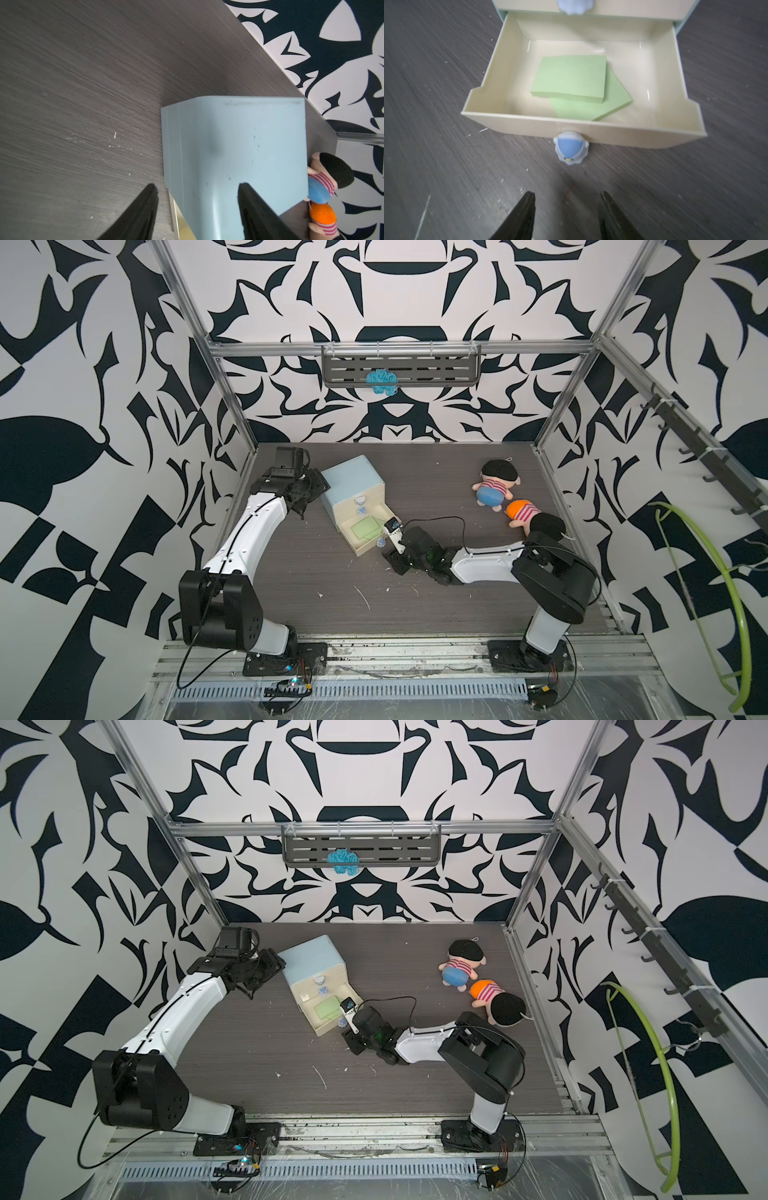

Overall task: Please put the sticky notes in the drawer by color
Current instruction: Close the drawer in the storage box.

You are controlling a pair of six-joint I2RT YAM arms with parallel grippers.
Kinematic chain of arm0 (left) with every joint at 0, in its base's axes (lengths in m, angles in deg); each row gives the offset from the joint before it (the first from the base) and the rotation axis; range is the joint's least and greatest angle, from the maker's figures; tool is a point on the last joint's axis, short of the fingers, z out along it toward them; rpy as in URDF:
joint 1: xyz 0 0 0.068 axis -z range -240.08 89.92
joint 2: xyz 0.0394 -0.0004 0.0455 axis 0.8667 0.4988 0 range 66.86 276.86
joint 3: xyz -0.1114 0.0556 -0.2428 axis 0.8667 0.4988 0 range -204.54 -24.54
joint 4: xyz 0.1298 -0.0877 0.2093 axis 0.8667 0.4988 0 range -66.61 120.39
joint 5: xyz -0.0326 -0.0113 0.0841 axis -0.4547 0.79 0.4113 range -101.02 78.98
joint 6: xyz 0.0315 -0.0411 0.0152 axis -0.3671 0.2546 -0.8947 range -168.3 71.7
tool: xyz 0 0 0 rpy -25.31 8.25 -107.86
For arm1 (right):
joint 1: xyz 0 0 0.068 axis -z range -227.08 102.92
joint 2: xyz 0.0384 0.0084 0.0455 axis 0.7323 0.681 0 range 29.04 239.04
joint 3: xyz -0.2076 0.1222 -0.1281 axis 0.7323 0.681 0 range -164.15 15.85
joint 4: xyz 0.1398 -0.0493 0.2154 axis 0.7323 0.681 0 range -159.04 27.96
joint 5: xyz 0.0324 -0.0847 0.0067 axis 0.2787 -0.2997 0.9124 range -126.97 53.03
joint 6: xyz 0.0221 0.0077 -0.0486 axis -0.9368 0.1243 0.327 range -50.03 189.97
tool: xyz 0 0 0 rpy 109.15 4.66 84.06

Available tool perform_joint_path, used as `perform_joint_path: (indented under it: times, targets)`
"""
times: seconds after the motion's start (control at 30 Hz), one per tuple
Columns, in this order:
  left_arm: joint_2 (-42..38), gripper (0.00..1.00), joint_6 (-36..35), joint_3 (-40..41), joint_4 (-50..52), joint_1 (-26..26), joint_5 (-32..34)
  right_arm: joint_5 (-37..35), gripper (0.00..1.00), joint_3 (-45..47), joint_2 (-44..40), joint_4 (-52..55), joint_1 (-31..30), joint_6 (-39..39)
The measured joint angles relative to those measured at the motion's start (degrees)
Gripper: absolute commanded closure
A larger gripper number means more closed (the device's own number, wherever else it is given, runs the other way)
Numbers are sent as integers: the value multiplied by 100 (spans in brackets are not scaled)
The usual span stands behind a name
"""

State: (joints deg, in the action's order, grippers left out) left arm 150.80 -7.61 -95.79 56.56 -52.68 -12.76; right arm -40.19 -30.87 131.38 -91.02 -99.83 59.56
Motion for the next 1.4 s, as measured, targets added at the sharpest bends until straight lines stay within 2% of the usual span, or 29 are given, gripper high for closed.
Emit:
perform_joint_path:
  times: [0.3, 0.5, 0.77, 0.97, 1.3, 1.4]
  targets:
    - [295, 49, -66, -72, 35, -17, -15, -55, 75, -702, 813, -269, 0, -26]
    - [402, 55, -223, -160, 17, -57, -66, -72, 83, -935, 896, -245, 0, -57]
    - [470, 56, -409, 127, 160, -63, -81, -205, 82, -1403, 1180, -122, 2, -57]
    - [562, 56, -457, 332, 348, -22, -223, -492, 79, -1762, 1650, -507, 4, -105]
    - [498, 56, -514, 332, 466, -28, -210, -699, 66, -2494, 2358, -977, 2, -151]
    - [389, 51, -588, 332, 531, -26, -149, -579, 57, -2455, 2337, -1051, 2, -164]
